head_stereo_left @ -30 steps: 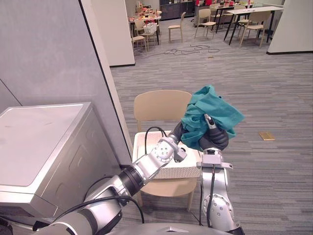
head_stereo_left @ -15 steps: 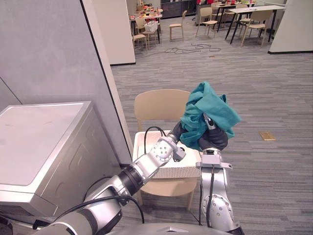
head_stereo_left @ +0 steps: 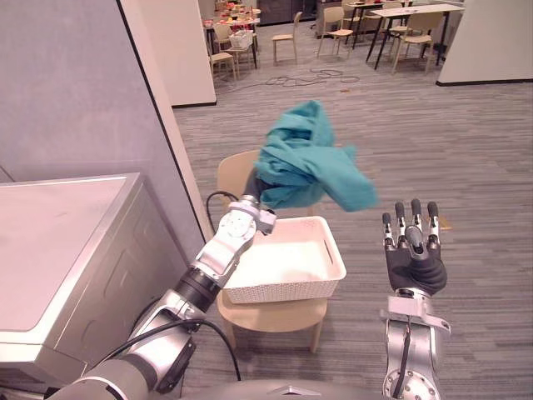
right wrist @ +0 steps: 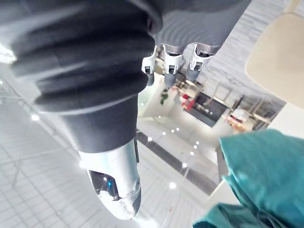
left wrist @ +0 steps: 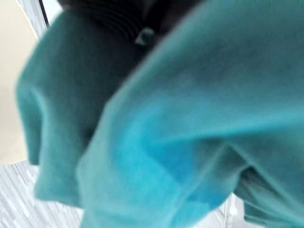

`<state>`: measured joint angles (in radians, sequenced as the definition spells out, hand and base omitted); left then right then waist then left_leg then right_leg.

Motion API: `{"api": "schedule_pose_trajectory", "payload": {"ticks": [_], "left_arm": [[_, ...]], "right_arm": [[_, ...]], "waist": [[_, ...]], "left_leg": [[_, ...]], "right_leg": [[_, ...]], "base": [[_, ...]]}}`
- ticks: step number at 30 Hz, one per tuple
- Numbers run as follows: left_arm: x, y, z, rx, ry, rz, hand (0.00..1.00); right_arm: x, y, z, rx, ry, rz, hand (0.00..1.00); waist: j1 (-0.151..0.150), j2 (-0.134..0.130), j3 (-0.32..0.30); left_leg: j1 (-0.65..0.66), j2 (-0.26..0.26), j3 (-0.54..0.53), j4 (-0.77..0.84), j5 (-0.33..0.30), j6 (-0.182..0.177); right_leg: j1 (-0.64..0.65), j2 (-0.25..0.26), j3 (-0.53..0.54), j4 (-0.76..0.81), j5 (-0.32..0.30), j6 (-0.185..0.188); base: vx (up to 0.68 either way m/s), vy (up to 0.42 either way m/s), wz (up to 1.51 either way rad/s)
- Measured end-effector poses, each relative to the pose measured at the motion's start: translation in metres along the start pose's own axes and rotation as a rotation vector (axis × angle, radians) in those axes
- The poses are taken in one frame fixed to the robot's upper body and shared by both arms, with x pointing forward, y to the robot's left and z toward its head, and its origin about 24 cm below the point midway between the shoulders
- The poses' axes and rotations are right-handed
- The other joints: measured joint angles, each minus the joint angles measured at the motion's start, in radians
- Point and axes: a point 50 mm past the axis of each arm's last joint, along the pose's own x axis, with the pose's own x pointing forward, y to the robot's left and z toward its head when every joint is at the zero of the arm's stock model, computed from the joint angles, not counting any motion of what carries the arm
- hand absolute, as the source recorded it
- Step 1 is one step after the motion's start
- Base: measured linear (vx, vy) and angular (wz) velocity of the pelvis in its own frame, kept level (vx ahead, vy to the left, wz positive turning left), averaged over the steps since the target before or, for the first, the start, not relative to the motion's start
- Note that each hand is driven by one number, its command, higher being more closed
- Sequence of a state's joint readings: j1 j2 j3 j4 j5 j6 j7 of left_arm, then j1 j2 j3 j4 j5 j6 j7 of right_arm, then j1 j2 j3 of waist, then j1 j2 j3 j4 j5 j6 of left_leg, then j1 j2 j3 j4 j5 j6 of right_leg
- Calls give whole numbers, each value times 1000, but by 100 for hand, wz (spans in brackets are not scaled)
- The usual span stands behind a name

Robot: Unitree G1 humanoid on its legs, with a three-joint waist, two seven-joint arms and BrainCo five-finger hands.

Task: Pick up the laundry basket with both hands and put the clothes into the washing machine.

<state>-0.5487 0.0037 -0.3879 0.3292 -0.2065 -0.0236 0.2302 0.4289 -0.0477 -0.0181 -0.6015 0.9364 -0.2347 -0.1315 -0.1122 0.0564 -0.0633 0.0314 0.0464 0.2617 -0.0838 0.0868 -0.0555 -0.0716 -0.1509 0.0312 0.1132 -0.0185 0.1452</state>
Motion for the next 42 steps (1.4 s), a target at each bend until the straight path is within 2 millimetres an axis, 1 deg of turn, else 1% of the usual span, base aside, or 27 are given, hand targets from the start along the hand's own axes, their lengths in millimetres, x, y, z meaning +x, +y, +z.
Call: {"api": "schedule_pose_trajectory", "payload": {"ticks": [6,8,9,12,14,16,17,18,19,21,22,23,24,25,26,27,28,29,30,31,33,34,35,38,40,41,42], "left_arm": [[-5,26,-7,-61,25,114,100],[-12,42,-9,-100,24,183,100],[-20,51,-11,-124,16,226,100],[-38,65,-16,-154,8,290,100],[-59,78,-26,-194,23,353,100],[-75,85,-35,-214,48,396,100],[-87,90,-43,-224,71,425,100],[-101,93,-55,-237,111,454,100],[-109,94,-60,-244,133,469,100],[-138,96,-80,-275,215,516,100],[-144,96,-84,-281,234,523,100],[-156,96,-92,-291,272,535,100],[-162,96,-96,-298,289,541,100],[-177,97,-111,-306,351,557,100],[-184,98,-118,-308,385,569,100],[-198,97,-131,-314,456,589,100],[-209,95,-141,-324,510,600,100],[-224,93,-153,-339,580,617,100],[-230,91,-158,-349,613,626,100],[-244,88,-169,-369,682,650,100],[-266,83,-185,-396,793,697,100],[-272,82,-188,-400,818,707,100],[-282,81,-192,-408,858,724,100],[-296,80,-195,-421,895,741,100],[-301,79,-197,-425,913,749,100],[-306,79,-199,-419,937,754,100],[-309,79,-200,-412,950,756,100]], "right_arm": [[1,-5,5,-19,-17,-22,0],[1,-10,7,-29,-30,-34,0],[0,-18,5,-39,-23,-69,0],[-4,-34,1,-58,-7,-147,0],[-12,-58,-10,-79,47,-259,0],[-18,-75,-17,-96,86,-333,0],[-24,-88,-25,-140,134,-386,0],[-33,-103,-32,-178,185,-450,0],[-38,-112,-34,-198,209,-487,0],[-61,-143,-44,-224,299,-636,0],[-67,-150,-47,-241,326,-665,0],[-82,-163,-52,-269,388,-724,0],[-90,-170,-53,-274,410,-763,0],[-109,-186,-61,-302,488,-843,0],[-115,-191,-64,-305,519,-874,0],[-132,-200,-69,-306,571,-948,0],[-142,-206,-72,-294,603,-999,0],[-158,-212,-76,-261,635,-1078,0],[-165,-215,-77,-251,651,-1114,0],[-181,-219,-79,-246,694,-1177,0],[-199,-222,-79,-233,742,-1256,0],[-203,-223,-79,-235,755,-1269,0],[-211,-223,-80,-246,786,-1292,0],[-217,-223,-82,-265,836,-1304,0],[-215,-223,-85,-269,849,-1297,0],[-217,-223,-86,-270,859,-1300,0],[-213,-222,-90,-266,869,-1292,0]], "waist": [[-6,-7,7],[-9,-5,10],[-9,-6,11],[-4,-5,13],[1,-3,16],[3,-6,25],[6,-6,39],[11,-9,45],[15,-11,47],[35,-19,51],[39,-24,55],[44,-24,54],[50,-28,57],[57,-32,57],[57,-32,57],[58,-32,57],[65,-32,57],[78,-33,57],[82,-34,57],[90,-37,58],[100,-45,60],[102,-48,59],[102,-56,60],[109,-70,60],[113,-72,64],[112,-73,69],[112,-83,70]], "left_leg": [[4,-3,13,0,-5,-1],[6,-2,13,0,-6,0],[8,-2,13,0,-6,1],[8,-2,13,5,-6,2],[8,-2,11,6,-6,2],[11,-2,10,6,-7,2],[22,-2,9,6,-9,3],[27,-2,6,0,-18,-4],[31,-2,5,0,-20,-4],[39,-2,2,0,-24,-3],[39,-2,-2,0,-24,-3],[39,-2,-17,0,-24,-4],[39,-2,-19,0,-24,-4],[40,-1,-31,0,-24,-3],[41,-1,-37,0,-25,-3],[42,1,-42,0,-27,0],[43,3,-42,0,-27,-1],[42,4,-44,0,-28,-1],[42,4,-44,0,-28,-2],[43,5,-47,0,-29,-2],[57,4,-55,0,-32,-4],[60,4,-57,0,-34,-5],[60,4,-69,0,-35,-5],[63,3,-75,-1,-35,-11],[73,2,-87,0,-36,-12],[76,-2,-103,0,-32,-7],[76,-6,-126,0,-30,-6]], "right_leg": [[-2,0,15,-6,1,1],[-2,1,15,-7,1,2],[0,2,15,-7,5,-1],[2,2,15,-6,5,-1],[4,2,13,-5,5,-1],[8,2,12,-5,4,0],[21,2,12,-6,3,0],[28,1,9,-6,-3,0],[33,0,8,-6,-4,0],[42,-1,6,-8,-18,-4],[47,-2,2,-9,-18,-5],[58,-4,-14,-12,-16,-9],[62,-4,-20,-13,-18,-10],[76,-3,-35,-17,-23,-12],[80,-4,-42,-17,-26,-14],[85,-3,-49,-17,-29,-15],[86,-2,-50,-17,-30,-17],[87,-1,-54,-17,-32,-16],[87,0,-59,-18,-34,-15],[97,-1,-70,-20,-36,-16],[114,-3,-79,-25,-41,-16],[117,-3,-81,-25,-43,-15],[126,-4,-95,-27,-51,-10],[133,-5,-103,-23,-57,-16],[145,-7,-110,-10,-63,-17],[146,-11,-127,6,-72,-11],[146,-16,-144,30,-92,-12]], "base": [[17,5,-7],[18,-3,0],[34,-5,0],[29,-2,0],[38,0,2],[0,0,0],[-11,7,5],[-20,8,6],[-19,12,5],[-6,8,5],[10,0,20],[13,-1,22],[0,-6,30],[-6,-13,22],[-1,-18,26],[8,-15,15],[8,-14,10],[6,-13,3],[8,-18,11],[30,-15,16],[30,-7,13],[18,-9,14],[29,-20,17],[39,-15,11],[52,-19,13],[44,-38,35],[18,-40,43]]}}
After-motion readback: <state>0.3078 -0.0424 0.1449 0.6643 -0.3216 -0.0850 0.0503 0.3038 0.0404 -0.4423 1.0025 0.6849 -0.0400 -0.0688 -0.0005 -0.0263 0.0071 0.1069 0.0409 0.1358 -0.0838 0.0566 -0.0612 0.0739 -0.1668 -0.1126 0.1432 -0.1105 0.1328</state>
